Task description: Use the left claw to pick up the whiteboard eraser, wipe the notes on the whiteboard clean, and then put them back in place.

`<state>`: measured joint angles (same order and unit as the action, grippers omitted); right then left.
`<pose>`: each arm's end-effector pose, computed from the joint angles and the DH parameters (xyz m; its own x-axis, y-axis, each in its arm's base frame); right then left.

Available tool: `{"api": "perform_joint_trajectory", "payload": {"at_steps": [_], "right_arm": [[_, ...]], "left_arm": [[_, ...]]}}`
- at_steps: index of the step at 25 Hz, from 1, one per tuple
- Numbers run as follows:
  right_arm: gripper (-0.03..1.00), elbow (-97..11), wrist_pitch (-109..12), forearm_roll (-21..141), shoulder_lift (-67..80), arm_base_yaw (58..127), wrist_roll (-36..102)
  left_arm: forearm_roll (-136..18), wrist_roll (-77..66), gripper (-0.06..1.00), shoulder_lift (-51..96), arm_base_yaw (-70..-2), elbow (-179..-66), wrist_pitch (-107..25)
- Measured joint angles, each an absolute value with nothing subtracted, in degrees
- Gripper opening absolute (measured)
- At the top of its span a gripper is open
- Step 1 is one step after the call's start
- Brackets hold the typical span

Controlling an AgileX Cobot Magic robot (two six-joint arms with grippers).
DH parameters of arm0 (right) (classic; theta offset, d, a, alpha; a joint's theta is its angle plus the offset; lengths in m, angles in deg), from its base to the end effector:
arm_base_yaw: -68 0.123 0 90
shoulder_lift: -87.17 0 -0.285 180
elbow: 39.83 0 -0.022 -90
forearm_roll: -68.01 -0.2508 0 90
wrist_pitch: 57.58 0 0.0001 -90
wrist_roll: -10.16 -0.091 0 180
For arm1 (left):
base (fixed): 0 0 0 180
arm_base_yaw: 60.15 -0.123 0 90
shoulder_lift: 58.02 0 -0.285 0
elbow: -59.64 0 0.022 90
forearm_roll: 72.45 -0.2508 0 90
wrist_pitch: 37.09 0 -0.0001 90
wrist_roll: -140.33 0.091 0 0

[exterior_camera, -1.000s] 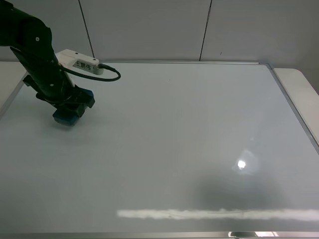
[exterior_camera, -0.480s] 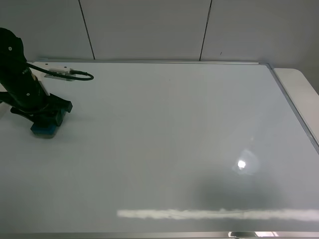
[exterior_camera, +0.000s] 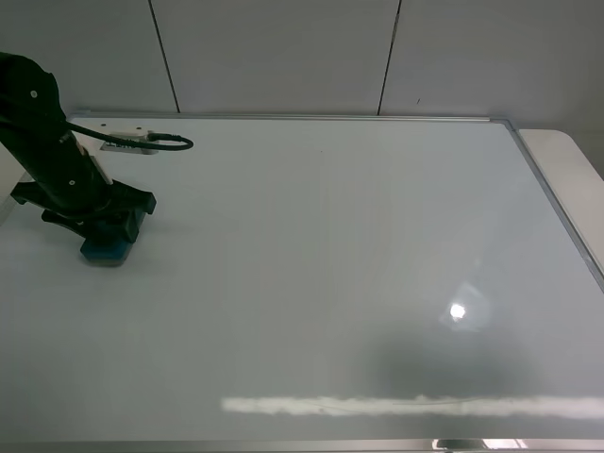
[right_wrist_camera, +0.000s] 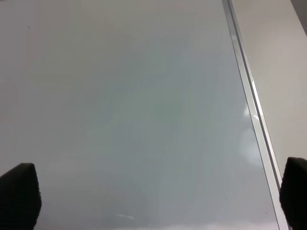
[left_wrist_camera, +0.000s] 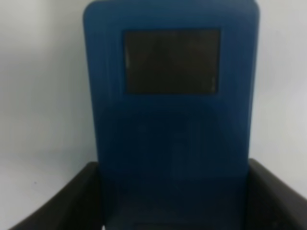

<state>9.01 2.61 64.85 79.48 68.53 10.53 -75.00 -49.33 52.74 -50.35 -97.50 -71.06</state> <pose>-0.0042 0.0043 0.2769 -0.4500 0.0168 -0.8929 -0.0425 0.9983 0.0402 0.3130 -0.0518 0.1435 -0.9756 0.0353 -0.2167 0.0371 0.9993 -0.0042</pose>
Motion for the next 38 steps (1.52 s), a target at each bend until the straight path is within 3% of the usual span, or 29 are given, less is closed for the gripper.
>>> {"api": "perform_joint_trajectory", "payload": {"at_steps": [9, 14, 16, 28, 38], "right_arm": [[0.99, 9.01, 2.61, 64.85, 79.48, 68.53, 10.53], [0.99, 9.01, 2.61, 64.85, 79.48, 68.53, 10.53], [0.99, 9.01, 2.61, 64.85, 79.48, 68.53, 10.53], [0.99, 9.01, 2.61, 64.85, 79.48, 68.53, 10.53], [0.99, 9.01, 2.61, 64.85, 79.48, 68.53, 10.53]], "left_arm": [[-74.78, -49.33, 0.58, 52.74, -50.35, -97.50, -70.76], [-74.91, -49.33, 0.92, 52.74, -50.35, -97.50, -70.76], [-75.29, -49.33, 0.97, 52.49, -50.35, -97.50, -70.76], [-76.90, -49.33, 0.99, 48.39, -50.35, -97.47, -71.04], [-77.63, -49.28, 0.99, 22.33, -50.35, -97.47, -73.50]]}}
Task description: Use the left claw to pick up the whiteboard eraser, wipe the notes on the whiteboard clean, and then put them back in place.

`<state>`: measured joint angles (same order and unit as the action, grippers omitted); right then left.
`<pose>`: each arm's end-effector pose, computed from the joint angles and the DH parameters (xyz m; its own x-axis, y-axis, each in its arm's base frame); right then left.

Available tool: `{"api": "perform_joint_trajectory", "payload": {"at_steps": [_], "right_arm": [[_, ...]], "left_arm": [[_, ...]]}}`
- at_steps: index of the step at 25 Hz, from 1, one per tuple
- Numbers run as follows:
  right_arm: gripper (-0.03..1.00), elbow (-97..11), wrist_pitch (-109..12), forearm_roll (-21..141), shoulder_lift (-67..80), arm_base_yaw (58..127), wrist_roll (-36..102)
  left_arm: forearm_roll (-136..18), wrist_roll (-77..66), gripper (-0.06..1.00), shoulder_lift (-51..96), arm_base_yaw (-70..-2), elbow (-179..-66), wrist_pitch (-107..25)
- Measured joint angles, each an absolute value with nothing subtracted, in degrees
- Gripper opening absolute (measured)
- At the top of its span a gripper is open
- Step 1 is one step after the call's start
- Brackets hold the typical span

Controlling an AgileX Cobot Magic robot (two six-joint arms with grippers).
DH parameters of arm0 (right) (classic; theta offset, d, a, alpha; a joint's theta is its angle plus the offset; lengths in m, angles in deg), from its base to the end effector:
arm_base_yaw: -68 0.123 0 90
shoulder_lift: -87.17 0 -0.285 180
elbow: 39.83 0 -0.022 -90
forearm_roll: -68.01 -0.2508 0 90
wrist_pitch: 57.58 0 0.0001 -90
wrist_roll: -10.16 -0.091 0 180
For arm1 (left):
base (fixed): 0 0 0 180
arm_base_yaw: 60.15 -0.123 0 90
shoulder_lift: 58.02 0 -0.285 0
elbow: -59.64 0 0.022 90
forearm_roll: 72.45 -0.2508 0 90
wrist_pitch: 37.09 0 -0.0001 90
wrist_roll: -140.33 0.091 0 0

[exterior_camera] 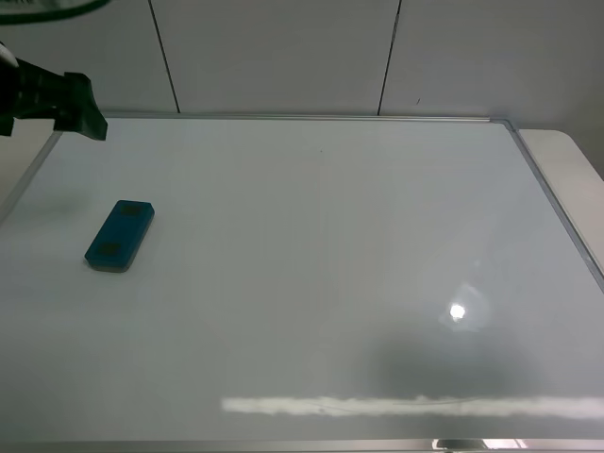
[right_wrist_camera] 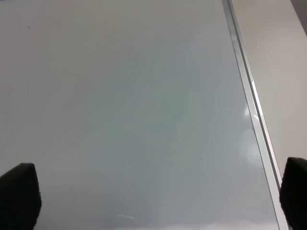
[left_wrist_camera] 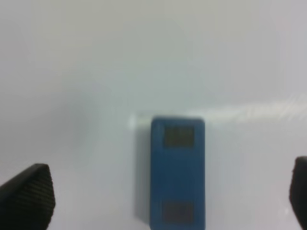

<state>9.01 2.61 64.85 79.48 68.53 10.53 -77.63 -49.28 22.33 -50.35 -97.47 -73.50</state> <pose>-0.0042 0.0043 0.2769 -0.4500 0.0168 -0.8929 -0.0425 0.9983 0.0402 0.2573 -0.0395 0.2987 -0.7592 0.0351 -0.6499 0.0640 0.9977 -0.0209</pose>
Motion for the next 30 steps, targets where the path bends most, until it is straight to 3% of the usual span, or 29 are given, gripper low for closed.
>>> {"api": "perform_joint_trajectory", "payload": {"at_steps": [16, 25, 30], "right_arm": [[0.99, 9.01, 2.61, 64.85, 79.48, 68.53, 10.53], [0.99, 9.01, 2.61, 64.85, 79.48, 68.53, 10.53], [0.99, 9.01, 2.61, 64.85, 79.48, 68.53, 10.53]], "left_arm": [[-84.32, -49.34, 0.99, -23.38, -50.30, -97.43, -84.56], [-88.53, -49.34, 0.99, -36.19, -50.24, -97.25, -103.68], [-86.58, -49.66, 0.99, -41.95, -51.18, -94.12, -104.51]]}}
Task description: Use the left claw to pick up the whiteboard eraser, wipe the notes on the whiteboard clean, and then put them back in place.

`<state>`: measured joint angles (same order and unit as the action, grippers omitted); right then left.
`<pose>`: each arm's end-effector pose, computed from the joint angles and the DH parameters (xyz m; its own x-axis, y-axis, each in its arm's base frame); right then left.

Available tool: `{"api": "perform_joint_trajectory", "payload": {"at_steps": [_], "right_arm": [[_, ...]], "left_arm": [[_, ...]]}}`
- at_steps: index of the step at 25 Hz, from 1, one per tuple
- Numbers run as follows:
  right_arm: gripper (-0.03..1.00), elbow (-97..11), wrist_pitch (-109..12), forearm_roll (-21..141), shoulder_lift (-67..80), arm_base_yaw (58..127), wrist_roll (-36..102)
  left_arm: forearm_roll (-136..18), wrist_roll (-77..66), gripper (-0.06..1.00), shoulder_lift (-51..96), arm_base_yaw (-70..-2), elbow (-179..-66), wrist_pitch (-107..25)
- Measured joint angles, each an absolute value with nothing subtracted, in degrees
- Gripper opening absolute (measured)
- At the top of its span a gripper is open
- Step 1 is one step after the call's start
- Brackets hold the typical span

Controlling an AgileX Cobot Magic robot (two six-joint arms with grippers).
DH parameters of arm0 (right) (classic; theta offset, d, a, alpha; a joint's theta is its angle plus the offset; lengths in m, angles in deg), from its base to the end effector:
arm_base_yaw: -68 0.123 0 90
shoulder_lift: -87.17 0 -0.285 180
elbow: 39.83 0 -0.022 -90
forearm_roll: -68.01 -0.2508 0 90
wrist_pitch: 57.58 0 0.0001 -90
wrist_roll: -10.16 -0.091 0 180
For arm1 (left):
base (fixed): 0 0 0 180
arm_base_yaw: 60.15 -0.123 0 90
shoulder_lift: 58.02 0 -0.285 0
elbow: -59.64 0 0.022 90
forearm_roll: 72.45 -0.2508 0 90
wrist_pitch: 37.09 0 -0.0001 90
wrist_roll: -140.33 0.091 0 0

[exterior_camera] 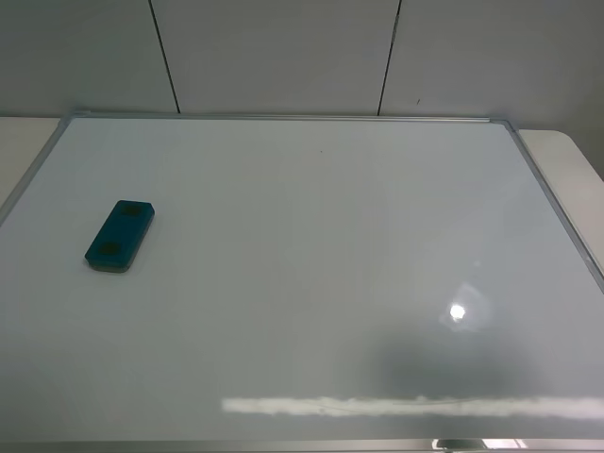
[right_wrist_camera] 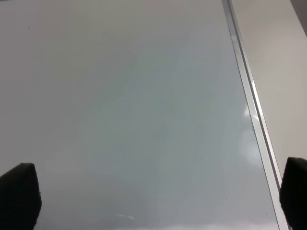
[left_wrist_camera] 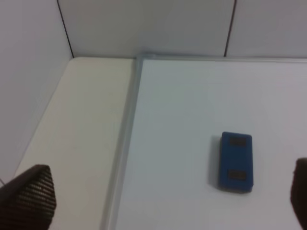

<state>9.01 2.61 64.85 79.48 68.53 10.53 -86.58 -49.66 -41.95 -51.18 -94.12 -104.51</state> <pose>-0.0042 0.0043 0.2769 -0.4500 0.0168 -0.8929 -0.0425 0.9983 0.0402 -0.0339 0.0261 0.3731 -0.3177 -0.0267 -0.9478 -0.0835 0.9965 -0.0001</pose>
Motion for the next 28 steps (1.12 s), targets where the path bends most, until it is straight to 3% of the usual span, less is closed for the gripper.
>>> {"api": "perform_joint_trajectory", "payload": {"at_steps": [13, 28], "right_arm": [[0.99, 9.01, 2.61, 64.85, 79.48, 68.53, 10.53], [0.99, 9.01, 2.61, 64.85, 79.48, 68.53, 10.53]], "left_arm": [[-78.17, -50.63, 0.99, -50.48, -54.61, -73.92, -99.65], [-77.36, -50.63, 0.99, -50.48, -57.73, -72.37, -98.37]]}}
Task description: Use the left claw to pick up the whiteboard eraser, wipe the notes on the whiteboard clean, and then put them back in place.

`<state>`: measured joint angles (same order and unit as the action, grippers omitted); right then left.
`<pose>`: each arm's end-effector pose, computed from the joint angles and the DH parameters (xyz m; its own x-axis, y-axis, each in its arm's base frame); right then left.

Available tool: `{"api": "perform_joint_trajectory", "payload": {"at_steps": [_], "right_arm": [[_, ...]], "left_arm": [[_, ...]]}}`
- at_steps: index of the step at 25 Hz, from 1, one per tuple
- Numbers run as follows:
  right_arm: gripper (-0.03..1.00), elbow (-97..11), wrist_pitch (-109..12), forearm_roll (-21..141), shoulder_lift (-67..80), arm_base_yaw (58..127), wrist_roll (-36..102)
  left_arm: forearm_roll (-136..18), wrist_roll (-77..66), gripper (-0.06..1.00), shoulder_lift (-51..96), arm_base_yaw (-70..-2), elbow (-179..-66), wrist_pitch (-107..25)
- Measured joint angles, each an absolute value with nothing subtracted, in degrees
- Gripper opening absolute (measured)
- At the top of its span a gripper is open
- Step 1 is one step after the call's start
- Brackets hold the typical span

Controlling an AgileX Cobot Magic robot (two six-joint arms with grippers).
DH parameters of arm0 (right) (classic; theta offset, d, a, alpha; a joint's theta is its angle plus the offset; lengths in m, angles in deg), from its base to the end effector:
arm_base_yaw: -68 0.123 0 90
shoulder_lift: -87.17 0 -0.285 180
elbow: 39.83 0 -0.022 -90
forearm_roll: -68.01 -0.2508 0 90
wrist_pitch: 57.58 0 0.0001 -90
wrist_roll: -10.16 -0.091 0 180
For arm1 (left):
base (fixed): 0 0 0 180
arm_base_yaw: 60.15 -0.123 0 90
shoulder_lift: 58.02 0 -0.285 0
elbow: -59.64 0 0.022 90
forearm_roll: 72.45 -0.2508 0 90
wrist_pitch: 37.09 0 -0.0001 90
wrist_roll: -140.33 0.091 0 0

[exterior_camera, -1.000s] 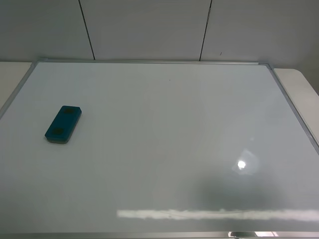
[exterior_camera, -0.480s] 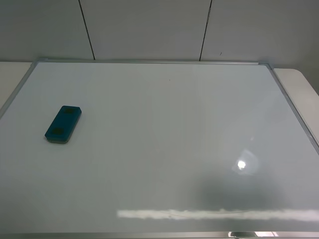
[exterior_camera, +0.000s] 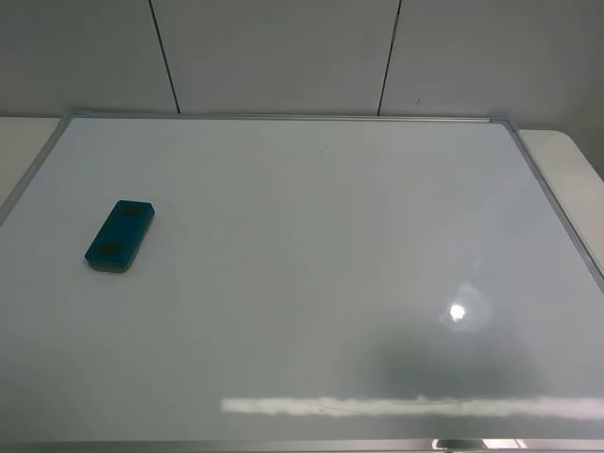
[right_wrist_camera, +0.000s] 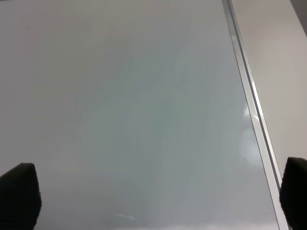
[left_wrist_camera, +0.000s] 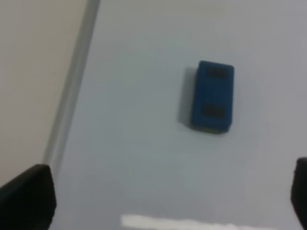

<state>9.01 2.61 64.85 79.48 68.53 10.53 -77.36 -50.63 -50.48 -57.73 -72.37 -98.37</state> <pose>-0.0042 0.0043 0.2769 -0.4500 0.0168 -0.8929 -0.0425 0.9983 0.0402 -0.0069 0.0071 0.2796 -0.4405 -0.1306 -0.8882 -0.0917 0.9907 -0.1001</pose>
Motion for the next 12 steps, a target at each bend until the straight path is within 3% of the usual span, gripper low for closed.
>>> {"api": "perform_joint_trajectory", "payload": {"at_steps": [12], "right_arm": [[0.99, 9.01, 2.61, 64.85, 79.48, 68.53, 10.53]], "left_arm": [[-77.79, -50.63, 0.99, -50.48, -59.64, -72.37, -98.37]]}}
